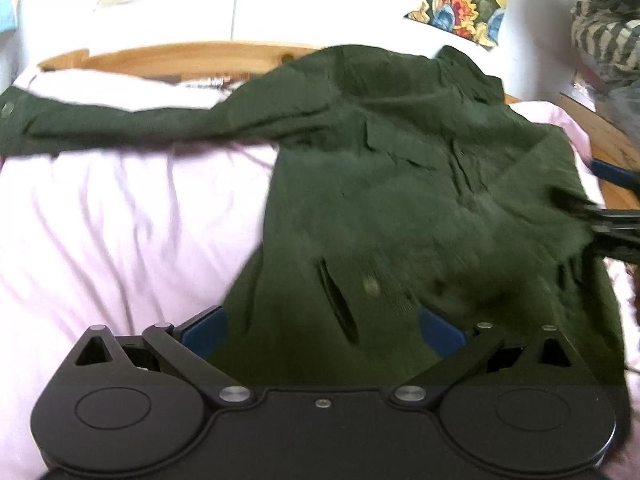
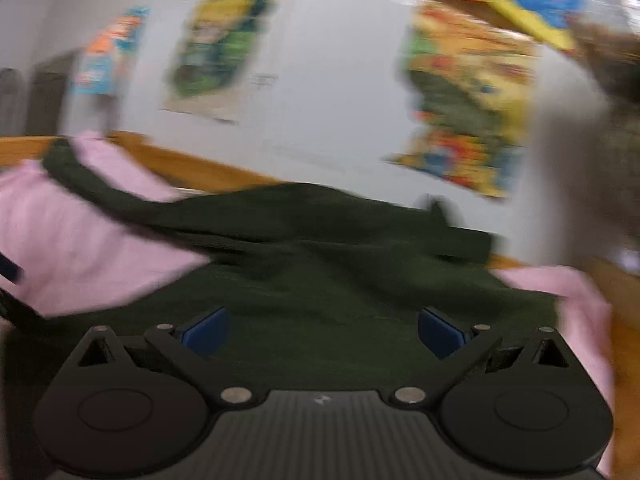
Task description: Fold large clothes
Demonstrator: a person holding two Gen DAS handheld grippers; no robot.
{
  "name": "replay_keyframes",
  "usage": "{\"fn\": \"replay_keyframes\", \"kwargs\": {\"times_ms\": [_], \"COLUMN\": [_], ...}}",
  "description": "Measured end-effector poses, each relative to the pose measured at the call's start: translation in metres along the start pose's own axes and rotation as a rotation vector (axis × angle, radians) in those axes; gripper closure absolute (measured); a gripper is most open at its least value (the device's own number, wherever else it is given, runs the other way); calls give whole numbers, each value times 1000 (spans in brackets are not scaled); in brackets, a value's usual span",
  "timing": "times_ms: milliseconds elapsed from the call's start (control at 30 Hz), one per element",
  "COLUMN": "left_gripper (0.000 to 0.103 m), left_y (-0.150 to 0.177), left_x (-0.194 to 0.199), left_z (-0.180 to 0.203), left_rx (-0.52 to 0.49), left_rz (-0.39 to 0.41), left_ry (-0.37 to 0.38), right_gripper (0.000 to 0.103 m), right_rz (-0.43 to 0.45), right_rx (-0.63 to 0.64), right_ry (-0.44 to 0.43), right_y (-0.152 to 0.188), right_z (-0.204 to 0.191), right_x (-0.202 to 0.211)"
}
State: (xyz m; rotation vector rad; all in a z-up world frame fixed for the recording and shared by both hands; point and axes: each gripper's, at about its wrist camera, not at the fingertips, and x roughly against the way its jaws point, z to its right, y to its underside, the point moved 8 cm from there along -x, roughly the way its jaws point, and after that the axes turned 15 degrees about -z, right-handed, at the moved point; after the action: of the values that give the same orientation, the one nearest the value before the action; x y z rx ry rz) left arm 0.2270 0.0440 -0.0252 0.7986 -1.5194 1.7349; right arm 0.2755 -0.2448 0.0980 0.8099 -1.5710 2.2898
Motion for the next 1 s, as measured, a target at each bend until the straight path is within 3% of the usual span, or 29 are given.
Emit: {"fn": "replay_keyframes", "kwargs": {"times_ms": [67, 133, 167, 233, 333, 367, 400, 433, 500, 567, 767, 833, 900, 933, 1000], "left_gripper": [1, 1, 1, 1, 1, 1, 1, 1, 1, 1, 1, 0, 1, 1, 1], "left_y": [-16, -31, -36, -44, -49, -50, -51, -50, -51, -52, -54, -53, -54, -55, -55], "left_x": [-19, -43, -55, -81, -113, -120, -125, -128, -134, -138, -155, -165, -164, -162, -157], "left_z": [3, 7, 9, 15, 27, 30, 33, 37, 45, 52, 68, 65, 61, 59, 56], "left_rx": [-8, -14, -20, -38, -86, -105, -123, -146, -188, -210, -274, -269, -244, -238, -222], "left_rz": [4, -7, -16, -40, -63, -57, -46, -31, -16, -6, -24, -60, -62, -64, -68], "left_ry": [-1, -12, -18, -30, -35, -44, -53, -61, -66, -64, -52, -44, -15, -11, 3], "right_gripper": [1, 6, 13, 16, 24, 37, 68, 81, 88, 95, 92, 82, 38, 33, 35], "right_rz": [-77, -133, -165, -216, -206, -206, -212, -229, -233, -187, -233, -208, -193, -186, -227], "right_rx": [-110, -265, -342, -476, -599, -611, -614, -615, -597, -482, -486, -538, -579, -578, -534], "right_ry": [112, 147, 139, 101, 14, -2, -13, -40, -4, 80, 89, 53, -14, -39, -59], "right_y": [10, 20, 26, 36, 41, 39, 37, 36, 31, 19, 33, 35, 42, 47, 60], "right_z": [48, 93, 111, 138, 160, 163, 164, 164, 168, 169, 176, 174, 166, 161, 148], "right_x": [-22, -46, -59, -80, -101, -108, -113, -119, -116, -104, -114, -103, -85, -76, -66]}}
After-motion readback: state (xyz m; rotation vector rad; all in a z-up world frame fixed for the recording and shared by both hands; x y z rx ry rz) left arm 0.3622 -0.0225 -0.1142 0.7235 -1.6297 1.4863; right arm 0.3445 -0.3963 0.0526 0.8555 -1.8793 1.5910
